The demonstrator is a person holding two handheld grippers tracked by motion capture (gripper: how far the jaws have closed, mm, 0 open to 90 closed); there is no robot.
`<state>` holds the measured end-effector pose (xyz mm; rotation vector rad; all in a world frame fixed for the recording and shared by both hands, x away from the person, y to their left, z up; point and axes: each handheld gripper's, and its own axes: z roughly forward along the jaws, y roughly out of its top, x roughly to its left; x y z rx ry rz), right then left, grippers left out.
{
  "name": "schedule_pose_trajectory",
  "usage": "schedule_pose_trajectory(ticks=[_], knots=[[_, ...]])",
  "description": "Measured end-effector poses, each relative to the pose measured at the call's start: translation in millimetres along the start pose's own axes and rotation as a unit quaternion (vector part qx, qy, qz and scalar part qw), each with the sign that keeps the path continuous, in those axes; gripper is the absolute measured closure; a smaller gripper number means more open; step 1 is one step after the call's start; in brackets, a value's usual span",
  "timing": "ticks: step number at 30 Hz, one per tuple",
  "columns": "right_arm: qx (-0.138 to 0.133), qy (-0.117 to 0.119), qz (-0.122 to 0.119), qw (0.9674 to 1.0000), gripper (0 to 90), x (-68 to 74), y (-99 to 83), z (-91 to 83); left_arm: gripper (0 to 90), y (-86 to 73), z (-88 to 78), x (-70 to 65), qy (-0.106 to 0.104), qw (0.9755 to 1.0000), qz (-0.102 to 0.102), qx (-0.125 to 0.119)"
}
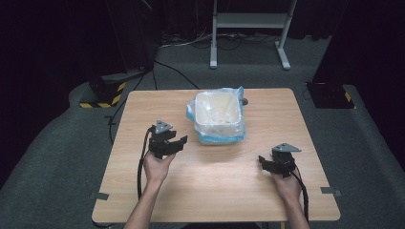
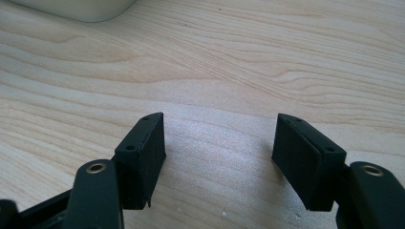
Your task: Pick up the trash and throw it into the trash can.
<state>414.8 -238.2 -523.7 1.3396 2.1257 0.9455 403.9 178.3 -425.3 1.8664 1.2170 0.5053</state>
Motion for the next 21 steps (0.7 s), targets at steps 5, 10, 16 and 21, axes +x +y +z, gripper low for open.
schedule_pose_trajectory(ticks=[5, 10, 16, 21], knots=[[0.0, 0.0, 0.0, 1.0, 35.2, 0.0, 0.0, 0.0, 46.6, -9.9, 2.2, 2.2, 0.003, 0.9999, -0.008, 0.007], [0.0, 0.0, 0.0, 1.0, 35.2, 0.0, 0.0, 0.0, 46.6, -18.7, 4.4, 3.9, 0.008, 0.9998, -0.014, 0.012], [0.0, 0.0, 0.0, 1.0, 35.2, 0.0, 0.0, 0.0, 46.5, -27.0, 6.6, 4.9, 0.014, 0.9996, -0.016, 0.018], [0.0, 0.0, 0.0, 1.0, 35.3, 0.0, 0.0, 0.0, 46.5, -32.8, 8.8, 5.1, 0.021, 0.9994, -0.017, 0.023]])
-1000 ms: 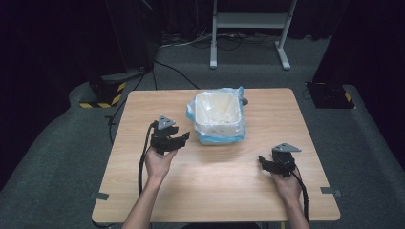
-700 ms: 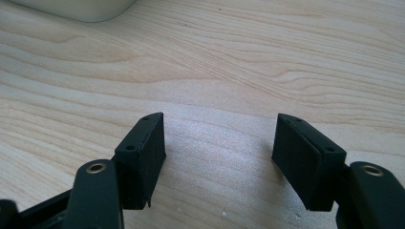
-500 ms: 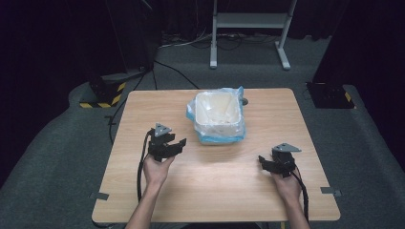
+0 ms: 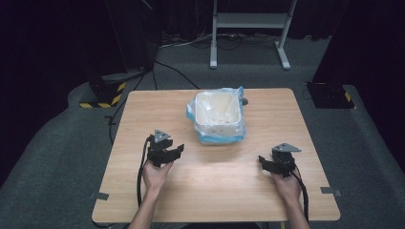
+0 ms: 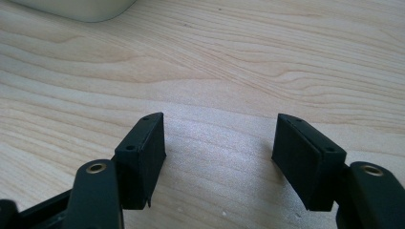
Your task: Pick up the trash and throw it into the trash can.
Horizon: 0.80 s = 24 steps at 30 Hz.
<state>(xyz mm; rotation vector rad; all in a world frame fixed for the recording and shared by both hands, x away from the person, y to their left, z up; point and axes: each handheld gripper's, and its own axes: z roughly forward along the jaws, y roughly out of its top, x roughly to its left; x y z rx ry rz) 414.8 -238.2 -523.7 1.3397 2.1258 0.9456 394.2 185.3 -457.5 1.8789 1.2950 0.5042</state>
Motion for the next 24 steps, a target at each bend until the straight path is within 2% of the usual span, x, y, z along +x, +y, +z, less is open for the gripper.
schedule_pose_trajectory(ticks=[7, 15, 24], knots=[[0.0, 0.0, 0.0, 1.0, 35.2, 0.0, 0.0, 0.0, 46.3, -5.9, 6.0, -1.1, 0.017, 0.9997, 0.011, 0.012], [0.0, 0.0, 0.0, 1.0, 35.2, 0.0, 0.0, 0.0, 46.3, -13.4, 13.8, 0.6, 0.025, 0.9994, 0.009, 0.022], [0.0, 0.0, 0.0, 1.0, 35.2, 0.0, 0.0, 0.0, 45.8, -19.8, 28.9, 3.0, 0.047, 0.9979, 0.019, 0.04]])
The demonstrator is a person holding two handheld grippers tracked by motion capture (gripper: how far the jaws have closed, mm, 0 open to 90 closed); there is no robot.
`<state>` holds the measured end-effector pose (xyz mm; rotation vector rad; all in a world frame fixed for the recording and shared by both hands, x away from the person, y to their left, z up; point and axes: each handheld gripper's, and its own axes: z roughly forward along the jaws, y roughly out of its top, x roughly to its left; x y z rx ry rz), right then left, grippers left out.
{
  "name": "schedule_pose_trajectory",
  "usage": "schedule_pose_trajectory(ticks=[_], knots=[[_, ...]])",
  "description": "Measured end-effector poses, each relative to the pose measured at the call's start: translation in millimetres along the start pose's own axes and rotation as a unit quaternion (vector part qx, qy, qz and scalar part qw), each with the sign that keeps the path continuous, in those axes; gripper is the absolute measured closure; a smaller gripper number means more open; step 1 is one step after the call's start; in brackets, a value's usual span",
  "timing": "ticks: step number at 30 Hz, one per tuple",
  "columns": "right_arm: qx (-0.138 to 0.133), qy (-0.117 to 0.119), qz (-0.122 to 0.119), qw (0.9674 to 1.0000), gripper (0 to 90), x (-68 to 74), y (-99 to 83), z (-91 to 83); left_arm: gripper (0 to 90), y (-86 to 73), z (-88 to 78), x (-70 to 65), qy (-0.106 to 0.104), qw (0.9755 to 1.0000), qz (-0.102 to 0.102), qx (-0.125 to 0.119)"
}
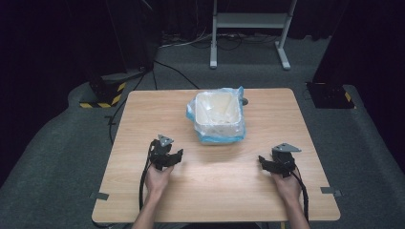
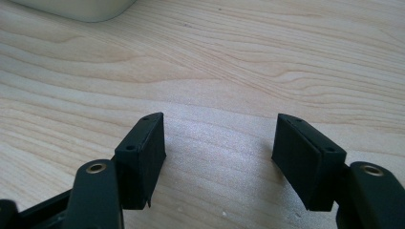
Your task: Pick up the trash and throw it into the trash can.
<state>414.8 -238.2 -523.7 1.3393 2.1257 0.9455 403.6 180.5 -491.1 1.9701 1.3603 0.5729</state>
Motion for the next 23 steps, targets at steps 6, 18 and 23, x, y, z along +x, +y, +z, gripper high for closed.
schedule_pose_trajectory(ticks=[6, 18, 23], knots=[[0.0, 0.0, 0.0, 1.0, 35.2, 0.0, 0.0, 0.0, 45.6, -3.1, 17.0, 0.2, 0.012, 0.9999, 0.004, 0.011], [0.0, 0.0, 0.0, 1.0, 35.2, 0.0, 0.0, 0.0, 42.1, -19.4, 31.2, 3.6, 0.021, 0.9996, -0.008, -0.018], [0.0, 0.0, 0.0, 1.0, 35.2, -0.1, 0.0, 0.1, 37.2, -19.1, 31.5, 4.3, 0.023, 0.9996, -0.01, -0.015]])
